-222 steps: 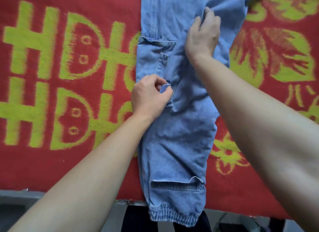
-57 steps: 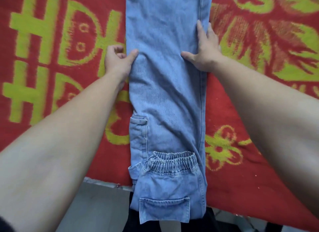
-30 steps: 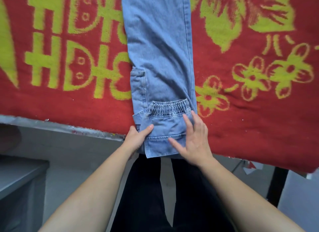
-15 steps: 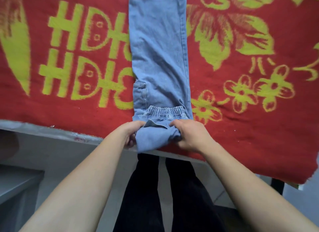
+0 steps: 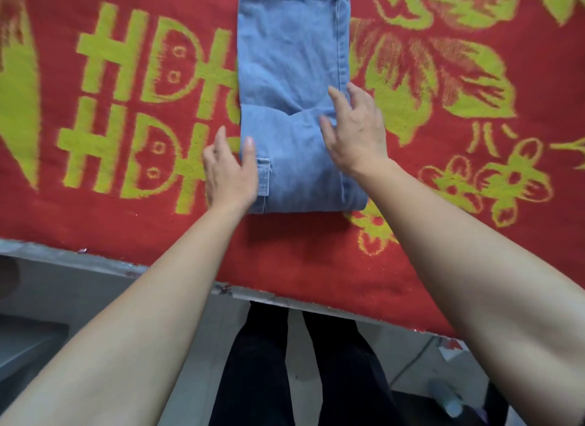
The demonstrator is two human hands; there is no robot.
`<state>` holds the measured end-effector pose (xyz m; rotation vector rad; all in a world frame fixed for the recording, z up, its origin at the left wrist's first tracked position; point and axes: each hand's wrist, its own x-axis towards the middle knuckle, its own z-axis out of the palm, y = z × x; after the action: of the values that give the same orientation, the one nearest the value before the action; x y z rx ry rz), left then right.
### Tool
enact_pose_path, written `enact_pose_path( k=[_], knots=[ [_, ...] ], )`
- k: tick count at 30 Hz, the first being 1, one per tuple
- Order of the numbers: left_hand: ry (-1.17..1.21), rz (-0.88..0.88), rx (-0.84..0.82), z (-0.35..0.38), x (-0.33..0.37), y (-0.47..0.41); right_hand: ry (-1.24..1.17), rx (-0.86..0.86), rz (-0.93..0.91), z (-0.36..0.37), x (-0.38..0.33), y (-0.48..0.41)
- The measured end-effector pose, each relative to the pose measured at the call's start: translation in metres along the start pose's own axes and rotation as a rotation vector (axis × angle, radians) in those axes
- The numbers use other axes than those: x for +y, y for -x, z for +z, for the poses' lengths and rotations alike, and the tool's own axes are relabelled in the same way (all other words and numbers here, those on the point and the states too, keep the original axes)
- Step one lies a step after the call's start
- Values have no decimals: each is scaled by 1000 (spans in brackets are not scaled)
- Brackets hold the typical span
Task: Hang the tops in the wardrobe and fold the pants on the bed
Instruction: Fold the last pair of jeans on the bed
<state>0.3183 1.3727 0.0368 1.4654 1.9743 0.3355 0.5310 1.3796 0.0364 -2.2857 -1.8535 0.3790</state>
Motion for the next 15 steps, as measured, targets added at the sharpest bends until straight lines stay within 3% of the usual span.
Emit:
enact_pose_path(
  k=[3,5,10,15],
  knots=[
    [-406,338,-88,20,-5,2,82,-125,-81,21,12,23],
    [-605,425,-211,32,-9,-9,136,-286,-84,33,20,32],
    [-672,256,-480,54,-15,-51,91,-552,46,62,28,11],
    [-629,218,-584,59,-9,-84,97,-651,90,71,30,-17]
  ],
)
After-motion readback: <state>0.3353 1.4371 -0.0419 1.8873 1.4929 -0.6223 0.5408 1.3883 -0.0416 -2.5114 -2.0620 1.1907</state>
